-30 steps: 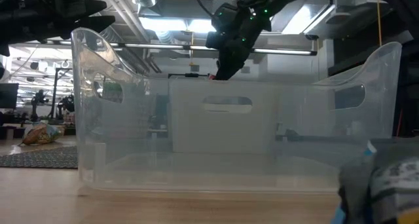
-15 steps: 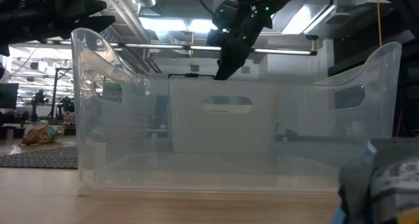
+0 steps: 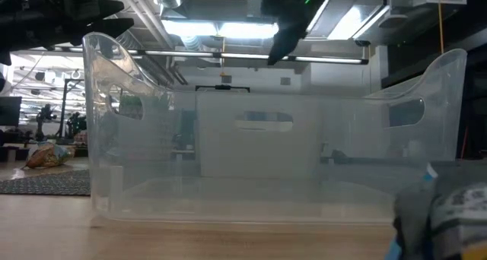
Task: Pick and place Granola Bars by type
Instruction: Put the right blue granola bar into the transparent bin
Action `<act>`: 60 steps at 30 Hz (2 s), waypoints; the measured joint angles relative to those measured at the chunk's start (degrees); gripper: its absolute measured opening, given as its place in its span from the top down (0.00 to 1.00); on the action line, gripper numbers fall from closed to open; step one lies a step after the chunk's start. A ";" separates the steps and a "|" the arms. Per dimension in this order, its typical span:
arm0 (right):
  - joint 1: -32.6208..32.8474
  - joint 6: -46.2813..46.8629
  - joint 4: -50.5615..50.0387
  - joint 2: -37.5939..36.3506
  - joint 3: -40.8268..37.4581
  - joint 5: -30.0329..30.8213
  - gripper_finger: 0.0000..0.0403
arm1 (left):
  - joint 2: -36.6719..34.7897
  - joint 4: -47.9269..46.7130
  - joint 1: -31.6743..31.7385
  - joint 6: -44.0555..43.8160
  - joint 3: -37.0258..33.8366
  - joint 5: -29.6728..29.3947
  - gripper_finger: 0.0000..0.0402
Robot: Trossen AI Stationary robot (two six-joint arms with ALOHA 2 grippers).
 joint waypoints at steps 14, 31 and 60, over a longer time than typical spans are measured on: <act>23.06 18.07 -15.04 -10.97 0.00 -0.09 0.58 | -0.01 0.02 0.00 0.01 0.00 0.00 0.46; 51.94 42.52 -11.95 -1.47 0.00 13.38 0.58 | -0.02 0.02 0.00 0.02 0.00 0.00 0.46; 62.69 51.61 3.54 17.06 -0.47 10.19 0.42 | 0.00 0.02 0.00 0.02 0.00 0.00 0.46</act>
